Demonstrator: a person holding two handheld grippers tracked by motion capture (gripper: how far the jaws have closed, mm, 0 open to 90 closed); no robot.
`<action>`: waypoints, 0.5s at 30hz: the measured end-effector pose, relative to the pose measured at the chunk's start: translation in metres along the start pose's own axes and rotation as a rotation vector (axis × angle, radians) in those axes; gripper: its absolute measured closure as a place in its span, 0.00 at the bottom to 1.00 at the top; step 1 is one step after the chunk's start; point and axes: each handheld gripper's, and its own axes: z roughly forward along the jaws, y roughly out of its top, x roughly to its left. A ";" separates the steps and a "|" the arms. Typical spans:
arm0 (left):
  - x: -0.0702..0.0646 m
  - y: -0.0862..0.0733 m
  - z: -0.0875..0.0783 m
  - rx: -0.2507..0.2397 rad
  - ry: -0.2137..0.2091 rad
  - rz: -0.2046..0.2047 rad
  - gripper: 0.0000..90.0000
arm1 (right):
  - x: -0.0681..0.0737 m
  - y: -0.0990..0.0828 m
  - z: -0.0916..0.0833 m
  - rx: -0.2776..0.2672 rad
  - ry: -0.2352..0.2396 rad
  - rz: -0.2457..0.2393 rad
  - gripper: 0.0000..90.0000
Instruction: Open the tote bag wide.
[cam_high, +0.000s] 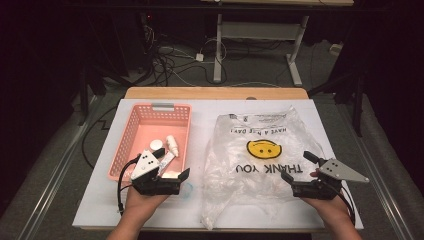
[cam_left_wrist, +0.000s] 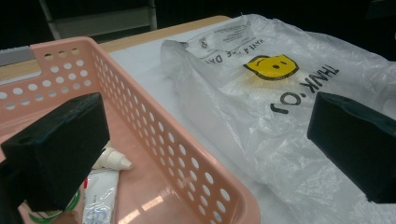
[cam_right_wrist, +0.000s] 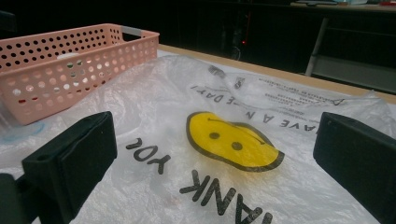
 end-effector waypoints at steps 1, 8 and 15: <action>0.000 0.000 0.000 0.003 -0.005 0.000 0.00 | 0.000 0.000 -0.001 -0.002 -0.006 -0.003 0.00; -0.003 -0.002 -0.002 0.021 -0.004 0.022 0.00 | -0.001 0.003 -0.004 -0.003 -0.020 -0.008 0.00; 0.000 -0.003 -0.003 0.022 0.005 0.006 0.00 | -0.008 0.004 -0.002 0.013 -0.038 -0.025 0.00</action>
